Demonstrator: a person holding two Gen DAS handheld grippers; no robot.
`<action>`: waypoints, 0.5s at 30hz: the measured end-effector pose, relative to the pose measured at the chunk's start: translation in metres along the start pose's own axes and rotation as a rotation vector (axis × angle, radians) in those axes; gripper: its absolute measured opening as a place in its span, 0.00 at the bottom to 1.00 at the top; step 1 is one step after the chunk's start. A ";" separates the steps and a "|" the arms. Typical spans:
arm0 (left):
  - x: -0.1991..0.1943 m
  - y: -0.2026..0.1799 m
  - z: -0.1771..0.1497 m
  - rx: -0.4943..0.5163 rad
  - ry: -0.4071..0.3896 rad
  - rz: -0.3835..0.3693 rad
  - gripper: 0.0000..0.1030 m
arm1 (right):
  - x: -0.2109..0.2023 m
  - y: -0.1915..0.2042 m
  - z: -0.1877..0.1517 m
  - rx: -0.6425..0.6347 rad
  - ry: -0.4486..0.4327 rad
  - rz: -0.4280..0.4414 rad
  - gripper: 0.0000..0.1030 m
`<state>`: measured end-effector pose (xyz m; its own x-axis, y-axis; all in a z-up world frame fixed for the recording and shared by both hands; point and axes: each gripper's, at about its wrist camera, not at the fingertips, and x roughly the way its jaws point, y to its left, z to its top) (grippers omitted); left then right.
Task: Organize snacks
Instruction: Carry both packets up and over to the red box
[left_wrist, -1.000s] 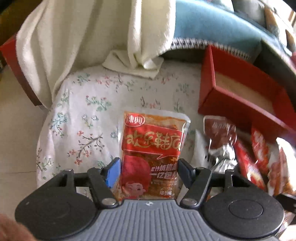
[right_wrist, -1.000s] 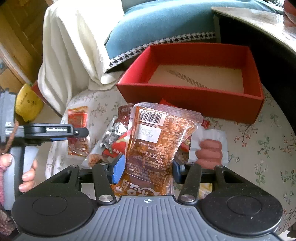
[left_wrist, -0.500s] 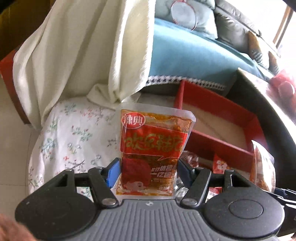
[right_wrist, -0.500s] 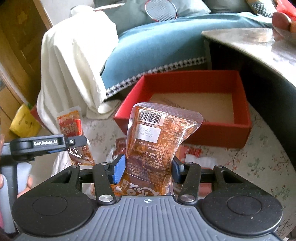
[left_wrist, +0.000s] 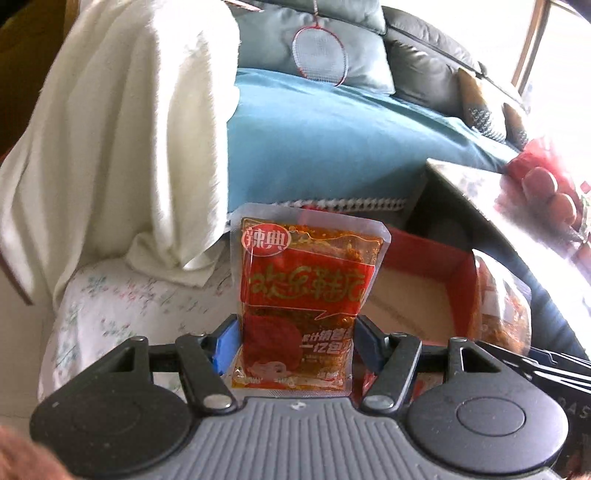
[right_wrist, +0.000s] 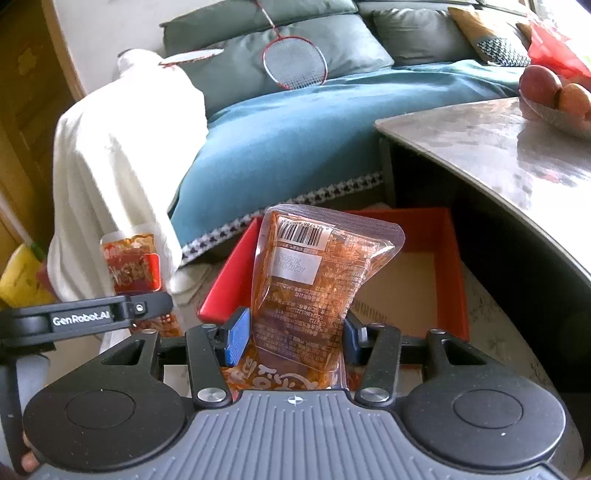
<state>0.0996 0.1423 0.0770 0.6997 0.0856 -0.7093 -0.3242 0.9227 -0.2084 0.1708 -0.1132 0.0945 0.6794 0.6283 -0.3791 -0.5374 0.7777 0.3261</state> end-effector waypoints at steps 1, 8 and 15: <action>0.002 -0.003 0.004 0.007 -0.006 0.001 0.56 | 0.001 0.000 0.003 -0.003 -0.004 0.001 0.56; 0.021 -0.021 0.023 0.041 -0.028 0.015 0.56 | 0.020 0.001 0.021 -0.027 -0.009 -0.018 0.56; 0.044 -0.031 0.037 0.061 -0.025 0.036 0.56 | 0.038 -0.005 0.034 -0.035 0.001 -0.044 0.56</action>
<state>0.1642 0.1316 0.0768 0.7042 0.1273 -0.6985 -0.3100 0.9402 -0.1411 0.2159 -0.0943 0.1078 0.7027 0.5931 -0.3929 -0.5238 0.8050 0.2786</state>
